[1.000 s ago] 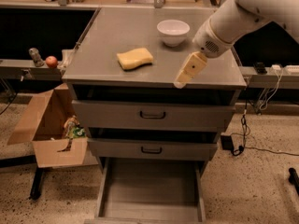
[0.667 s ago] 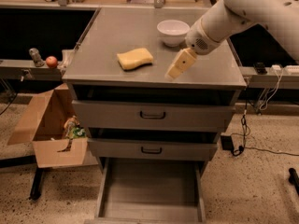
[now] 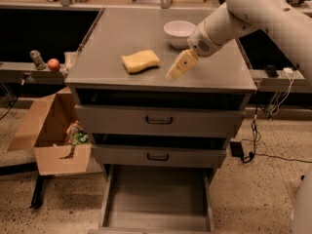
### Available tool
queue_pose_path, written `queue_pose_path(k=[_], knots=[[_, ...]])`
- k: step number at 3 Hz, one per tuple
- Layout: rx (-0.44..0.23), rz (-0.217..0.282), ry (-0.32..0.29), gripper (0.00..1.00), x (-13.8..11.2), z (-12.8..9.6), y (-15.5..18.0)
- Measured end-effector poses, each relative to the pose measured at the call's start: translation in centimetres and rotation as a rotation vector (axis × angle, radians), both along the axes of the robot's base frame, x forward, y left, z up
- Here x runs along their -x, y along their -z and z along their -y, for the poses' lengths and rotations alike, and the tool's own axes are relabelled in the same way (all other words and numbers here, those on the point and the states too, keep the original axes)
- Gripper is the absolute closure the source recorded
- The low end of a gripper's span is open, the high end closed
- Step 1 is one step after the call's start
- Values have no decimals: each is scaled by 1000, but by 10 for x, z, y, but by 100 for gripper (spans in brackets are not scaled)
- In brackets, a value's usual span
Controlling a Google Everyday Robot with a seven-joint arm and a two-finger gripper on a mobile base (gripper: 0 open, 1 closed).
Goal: Place sponge into bottom drawer
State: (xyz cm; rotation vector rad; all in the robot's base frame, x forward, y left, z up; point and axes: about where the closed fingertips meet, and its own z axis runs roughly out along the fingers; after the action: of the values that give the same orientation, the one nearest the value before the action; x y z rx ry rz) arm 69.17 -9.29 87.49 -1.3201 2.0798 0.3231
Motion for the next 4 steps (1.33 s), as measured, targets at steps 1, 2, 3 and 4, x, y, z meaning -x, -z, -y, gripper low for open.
queue_pose_path(k=[1, 2, 3, 4], knots=[[15, -13, -45, 0, -13, -23, 12], [19, -30, -90, 0, -31, -48, 26], [7, -41, -117, 0, -46, -66, 36], [-20, -44, -128, 0, -58, -79, 40]])
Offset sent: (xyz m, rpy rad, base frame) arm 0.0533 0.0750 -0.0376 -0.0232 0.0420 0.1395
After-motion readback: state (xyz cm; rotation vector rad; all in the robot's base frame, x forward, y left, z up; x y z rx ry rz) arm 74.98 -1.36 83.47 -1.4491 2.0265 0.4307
